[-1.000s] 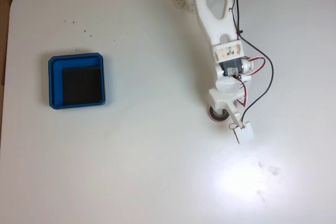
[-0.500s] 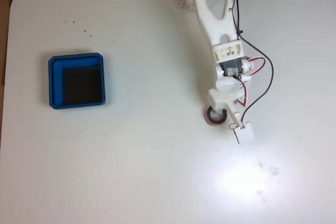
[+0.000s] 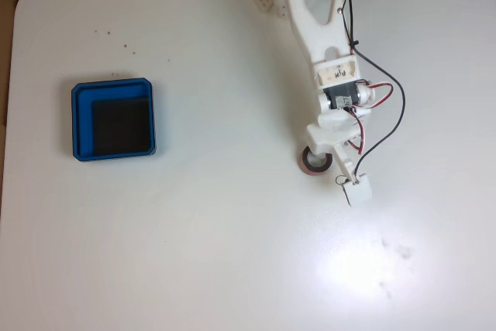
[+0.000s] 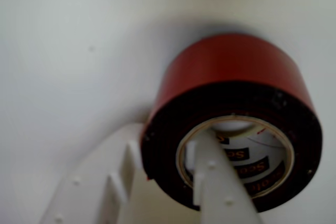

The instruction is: Pick the red roll and drop it in the blue box

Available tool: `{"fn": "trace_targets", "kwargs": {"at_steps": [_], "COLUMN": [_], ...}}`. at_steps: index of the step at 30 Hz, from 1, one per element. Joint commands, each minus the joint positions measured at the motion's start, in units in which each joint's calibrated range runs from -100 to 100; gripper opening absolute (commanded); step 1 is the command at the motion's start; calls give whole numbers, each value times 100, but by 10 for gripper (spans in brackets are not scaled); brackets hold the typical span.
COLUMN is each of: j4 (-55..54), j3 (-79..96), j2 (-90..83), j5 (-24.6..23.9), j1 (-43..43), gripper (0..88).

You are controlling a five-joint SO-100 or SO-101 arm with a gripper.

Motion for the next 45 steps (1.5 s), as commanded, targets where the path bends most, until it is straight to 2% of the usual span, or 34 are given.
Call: {"fn": "trace_targets", "kwargs": {"at_steps": [1, 11, 14, 22, 34, 45], "j4": [220, 244, 616, 2051, 2109, 2109], "j3": [-377, -503, -1024, -2677, -3486, -3477], "j2": [-749, -1711, -1711, -1677, -1661, -1493], "j5": [25, -2, 25, 25, 25, 25], "j1": [64, 240, 455, 1852, 3699, 5526], "gripper": [4, 5, 5, 5, 5, 5]}}
